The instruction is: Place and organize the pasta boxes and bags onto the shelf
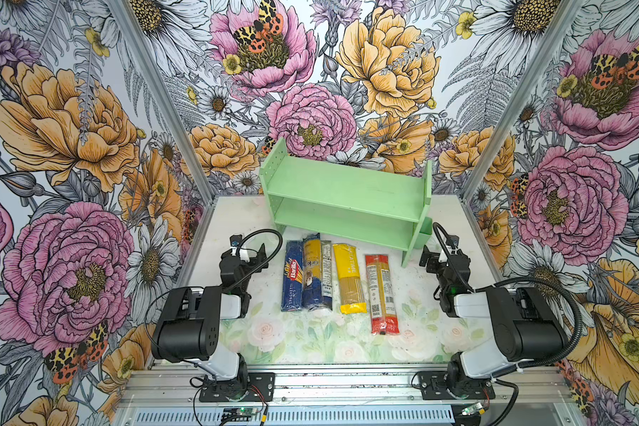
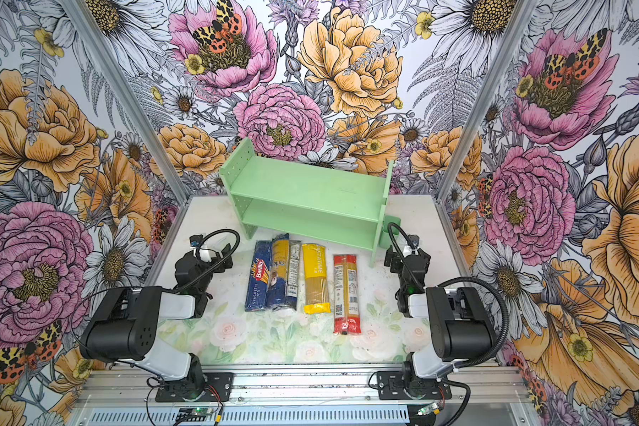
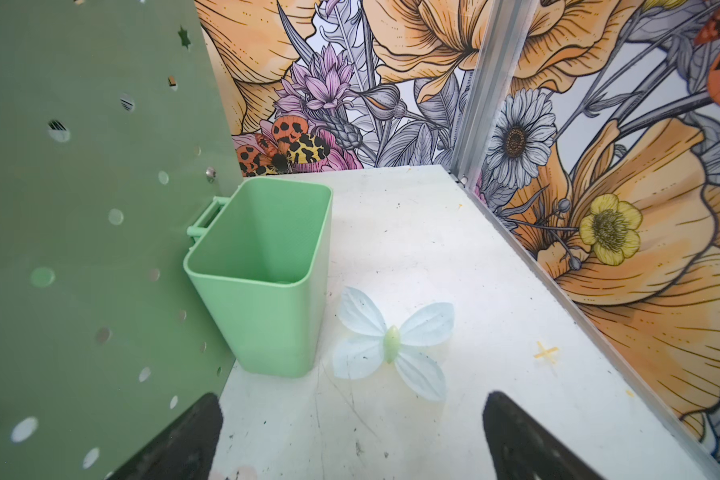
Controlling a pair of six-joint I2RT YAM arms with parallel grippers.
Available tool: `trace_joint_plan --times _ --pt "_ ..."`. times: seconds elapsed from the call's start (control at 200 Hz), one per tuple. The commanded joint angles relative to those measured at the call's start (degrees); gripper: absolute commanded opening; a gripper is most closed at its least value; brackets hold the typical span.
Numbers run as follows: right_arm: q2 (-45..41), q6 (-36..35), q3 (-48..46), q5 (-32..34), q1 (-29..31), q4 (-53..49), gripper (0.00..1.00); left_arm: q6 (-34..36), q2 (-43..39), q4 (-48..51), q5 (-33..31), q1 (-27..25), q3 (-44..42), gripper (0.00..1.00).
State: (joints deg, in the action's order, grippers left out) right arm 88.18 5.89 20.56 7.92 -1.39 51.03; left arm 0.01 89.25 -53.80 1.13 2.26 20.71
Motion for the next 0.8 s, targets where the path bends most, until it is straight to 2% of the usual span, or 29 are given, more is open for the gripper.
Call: trace_joint_plan --times 0.0,0.14,0.53,0.796 --pt "0.1 -0.7 1.3 -0.1 0.5 0.5 0.99 0.3 -0.1 -0.4 1.4 0.4 1.0 0.99" --pt "0.2 -1.8 1.7 -3.2 0.5 -0.3 1.0 0.3 -0.1 -0.3 1.5 0.4 1.0 0.99" --pt "0.1 -1.8 1.0 -1.7 1.1 1.1 1.0 1.0 -0.1 -0.5 2.9 0.2 0.8 0.99" --pt "0.2 -1.8 -7.4 2.9 2.2 17.6 0.99 1.5 -0.2 -1.5 1.5 -0.6 0.3 0.99"
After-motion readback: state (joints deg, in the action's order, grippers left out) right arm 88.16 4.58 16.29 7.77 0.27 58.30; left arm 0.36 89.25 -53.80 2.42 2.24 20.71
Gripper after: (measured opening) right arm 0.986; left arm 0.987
